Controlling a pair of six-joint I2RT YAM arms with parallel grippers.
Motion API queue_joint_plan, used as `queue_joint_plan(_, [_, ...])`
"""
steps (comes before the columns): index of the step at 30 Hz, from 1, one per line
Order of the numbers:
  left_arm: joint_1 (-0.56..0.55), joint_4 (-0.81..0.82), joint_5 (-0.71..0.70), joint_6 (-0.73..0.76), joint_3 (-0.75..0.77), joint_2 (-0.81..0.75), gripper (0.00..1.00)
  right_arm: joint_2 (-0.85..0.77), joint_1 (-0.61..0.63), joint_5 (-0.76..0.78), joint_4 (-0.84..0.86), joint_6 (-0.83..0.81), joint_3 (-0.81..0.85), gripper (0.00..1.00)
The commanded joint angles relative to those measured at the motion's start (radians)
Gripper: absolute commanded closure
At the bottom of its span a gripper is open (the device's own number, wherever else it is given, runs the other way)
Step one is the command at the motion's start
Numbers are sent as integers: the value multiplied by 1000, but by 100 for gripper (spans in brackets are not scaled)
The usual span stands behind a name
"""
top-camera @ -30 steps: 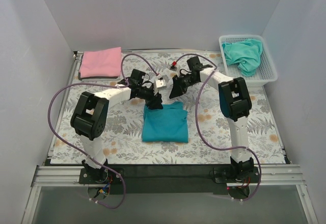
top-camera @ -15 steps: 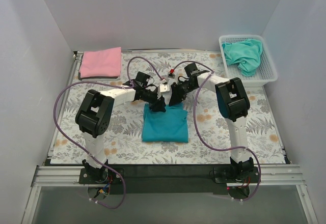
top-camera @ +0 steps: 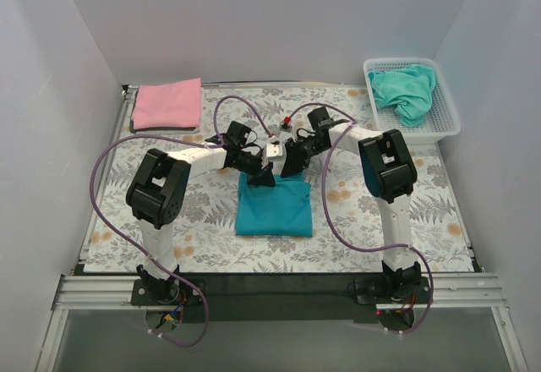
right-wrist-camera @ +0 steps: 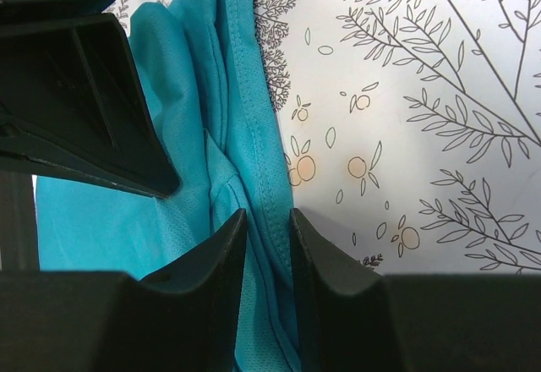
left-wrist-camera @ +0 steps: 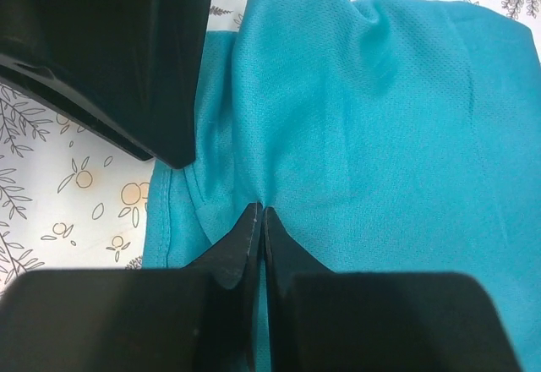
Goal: Fold and stack the t-shirts
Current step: Fold the tshirt
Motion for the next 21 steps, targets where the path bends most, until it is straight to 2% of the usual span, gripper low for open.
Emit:
queue_joint_plan(1, [-2,-11,22,20,13,-27,99,7,9,90,-43,-40,-43,70])
queue_joint_plan(11, [-2,8,-1,-1,26,-136,100,-6,9,96,-43,-75,-86,71])
queue_joint_plan(21, [38,6,-5,-15,47,-158,100,-8,7,89,-44,-81,-89,71])
